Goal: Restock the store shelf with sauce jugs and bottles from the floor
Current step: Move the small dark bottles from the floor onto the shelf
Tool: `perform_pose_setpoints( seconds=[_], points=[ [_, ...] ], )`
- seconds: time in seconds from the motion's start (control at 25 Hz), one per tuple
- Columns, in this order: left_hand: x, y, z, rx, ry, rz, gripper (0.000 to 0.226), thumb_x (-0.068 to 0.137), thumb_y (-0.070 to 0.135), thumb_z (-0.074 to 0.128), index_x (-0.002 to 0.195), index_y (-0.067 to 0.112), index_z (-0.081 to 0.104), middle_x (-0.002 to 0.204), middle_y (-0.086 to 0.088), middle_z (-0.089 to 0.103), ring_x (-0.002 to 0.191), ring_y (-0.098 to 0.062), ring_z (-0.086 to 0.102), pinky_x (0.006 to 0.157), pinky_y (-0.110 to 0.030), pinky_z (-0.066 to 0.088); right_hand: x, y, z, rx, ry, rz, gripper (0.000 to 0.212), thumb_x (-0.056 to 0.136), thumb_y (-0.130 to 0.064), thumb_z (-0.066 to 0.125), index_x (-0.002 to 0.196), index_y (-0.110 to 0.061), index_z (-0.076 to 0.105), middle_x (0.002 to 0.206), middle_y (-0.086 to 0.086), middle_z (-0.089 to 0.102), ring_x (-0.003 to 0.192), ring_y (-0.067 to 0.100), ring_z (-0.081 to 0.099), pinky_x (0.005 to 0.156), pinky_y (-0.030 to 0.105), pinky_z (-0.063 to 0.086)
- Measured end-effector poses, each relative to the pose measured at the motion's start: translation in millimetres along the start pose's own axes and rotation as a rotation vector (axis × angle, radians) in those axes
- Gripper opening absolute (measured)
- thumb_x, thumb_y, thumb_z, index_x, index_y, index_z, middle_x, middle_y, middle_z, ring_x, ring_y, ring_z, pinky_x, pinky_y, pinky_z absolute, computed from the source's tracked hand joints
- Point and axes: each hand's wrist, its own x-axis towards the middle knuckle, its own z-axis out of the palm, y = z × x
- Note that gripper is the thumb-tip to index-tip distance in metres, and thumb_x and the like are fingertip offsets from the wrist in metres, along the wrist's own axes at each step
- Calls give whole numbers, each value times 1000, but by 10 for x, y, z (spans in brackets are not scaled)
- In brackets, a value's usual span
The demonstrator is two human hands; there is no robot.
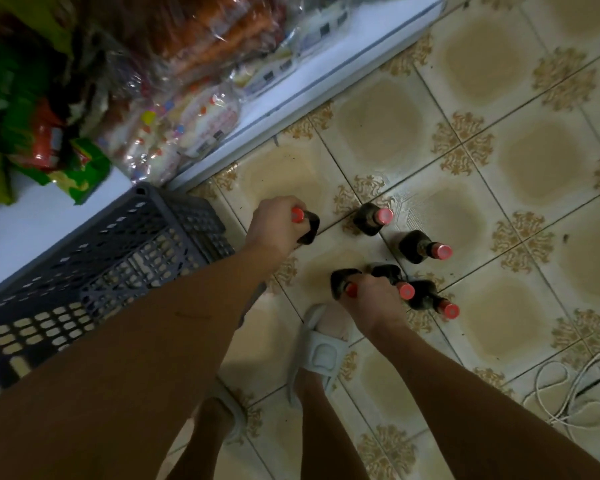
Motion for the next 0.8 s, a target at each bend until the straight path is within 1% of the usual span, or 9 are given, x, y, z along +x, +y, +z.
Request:
perform_pose_setpoints(
  seconds=[0.08, 0.16, 0.28, 0.4, 0.48, 0.56, 0.64, 0.72, 0.8],
  points=[
    [-111, -24, -255, -17, 22, 1, 30, 86, 16, 71, 115, 14, 71, 114, -11, 69, 106, -24, 63, 93, -34, 54, -81, -229, -191, -25, 6, -28, 24, 92, -25, 61, 111, -11, 65, 102, 15, 67, 89, 32, 65, 72, 35, 51],
    [-201, -43, -559, -20, 55, 18, 27, 84, 15, 71, 111, 14, 73, 110, -9, 70, 102, -24, 64, 89, -34, 55, -168, -521, -412, -43, 9, -59, 22, 92, -21, 59, 107, -6, 66, 100, 16, 67, 91, 33, 66, 73, 36, 50],
    [-304, -17, -1105, 37, 29, 74, 26, 83, 16, 69, 108, 13, 74, 105, -4, 70, 96, -20, 64, 83, -28, 53, -309, -1016, -780, -71, 31, -98, 19, 92, -16, 58, 98, -1, 69, 89, 17, 69, 79, 32, 68, 71, 38, 56],
    [-439, 33, -1750, 92, -15, 122, 27, 81, 19, 72, 108, 13, 74, 104, -3, 69, 96, -18, 63, 81, -28, 52, -499, -1569, -1150, -45, 36, -139, 22, 88, -20, 66, 93, 1, 70, 86, 20, 72, 74, 33, 72, 73, 46, 61],
    [-535, 83, -2176, 142, -13, 141, 29, 79, 23, 75, 106, 14, 74, 107, -4, 67, 98, -19, 62, 77, -27, 50, -651, -1938, -1404, -91, 33, -178, 23, 85, -23, 69, 82, 0, 72, 77, 18, 73, 71, 32, 73, 71, 43, 62],
    [-692, 134, -2623, 196, 2, 164, 30, 78, 25, 76, 106, 15, 75, 107, -4, 69, 97, -18, 62, 77, -26, 48, -849, -2329, -1636, -126, 50, -224, 25, 83, -23, 70, 78, 2, 73, 74, 19, 73, 70, 32, 73, 69, 40, 61],
    [-873, 193, -3058, 238, 48, 198, 28, 78, 26, 75, 104, 16, 77, 96, -1, 70, 89, -14, 62, 75, -24, 47, -1073, -2701, -1852, -144, 89, -275, 30, 83, -24, 70, 80, 5, 72, 73, 21, 73, 69, 32, 73, 70, 40, 61],
    [-1080, 252, -3485, 223, 65, 207, 23, 78, 24, 74, 100, 17, 78, 81, 5, 64, 78, -9, 60, 72, -20, 47, -1319, -3058, -2065, -163, 112, -308, 32, 85, -26, 70, 77, 4, 71, 64, 16, 72, 60, 26, 73, 68, 38, 63],
    [-1288, 314, -3917, 228, 62, 224, 19, 79, 24, 74, 97, 17, 78, 77, 8, 65, 71, -7, 60, 65, -13, 47, -1572, -3421, -2277, -178, 127, -350, 34, 85, -27, 70, 73, 4, 72, 55, 12, 70, 52, 23, 71, 64, 37, 63]
  ],
)
